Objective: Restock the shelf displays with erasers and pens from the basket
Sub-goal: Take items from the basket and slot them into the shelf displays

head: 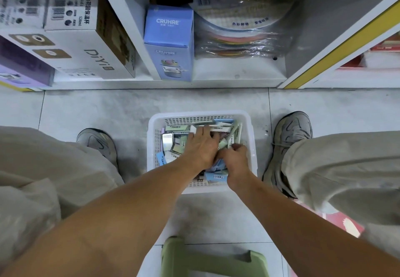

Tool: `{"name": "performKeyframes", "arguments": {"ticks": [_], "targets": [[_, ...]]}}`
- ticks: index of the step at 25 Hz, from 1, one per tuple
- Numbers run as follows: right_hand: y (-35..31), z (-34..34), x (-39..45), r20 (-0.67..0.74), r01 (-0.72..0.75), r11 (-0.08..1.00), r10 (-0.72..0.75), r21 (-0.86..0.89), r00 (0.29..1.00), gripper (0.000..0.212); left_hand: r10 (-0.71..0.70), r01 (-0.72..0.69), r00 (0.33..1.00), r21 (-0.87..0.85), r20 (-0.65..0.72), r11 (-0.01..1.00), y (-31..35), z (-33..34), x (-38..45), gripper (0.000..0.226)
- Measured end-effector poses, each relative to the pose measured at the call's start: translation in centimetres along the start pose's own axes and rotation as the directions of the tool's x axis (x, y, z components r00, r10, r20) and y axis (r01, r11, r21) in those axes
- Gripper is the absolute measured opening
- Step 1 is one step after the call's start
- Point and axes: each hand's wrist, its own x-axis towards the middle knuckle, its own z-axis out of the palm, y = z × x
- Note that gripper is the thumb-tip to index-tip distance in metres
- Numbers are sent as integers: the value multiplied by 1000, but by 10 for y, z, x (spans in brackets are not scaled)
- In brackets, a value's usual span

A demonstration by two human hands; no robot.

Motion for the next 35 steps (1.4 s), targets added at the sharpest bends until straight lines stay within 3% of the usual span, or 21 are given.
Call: {"name": "performKeyframes", "arguments": {"ticks": [5, 10, 16, 22, 26, 30, 35], "targets": [[-8, 9, 2, 33, -6, 997, 3, 77, 999, 50, -34, 35, 999, -53, 22, 998, -3, 11, -1, 79], [-8, 7, 6, 134, -45, 990, 28, 131, 991, 70, 40, -38, 998, -27, 49, 999, -23, 4, 10, 94], [-7, 4, 14, 153, 51, 982, -79, 181, 985, 65, 31, -21, 997, -149, 64, 989, -27, 11, 14, 106], [-2, 4, 13, 151, 85, 978, -115, 190, 982, 66, -23, 54, 995, -334, 95, 941, -43, 6, 18, 79], [-4, -6, 16, 117, 103, 986, -119, 131, 986, 59, -38, 86, 994, -523, 103, 848, -45, -3, 16, 81], [-6, -12, 14, 131, 167, 985, -171, 42, 977, 50, 40, 33, 994, -641, 99, 767, -42, -11, 9, 84], [-3, -21, 12, 171, 336, 928, -309, -162, 936, 50, 132, 157, 924, -671, 359, 725, -43, -26, 4, 86]]}}
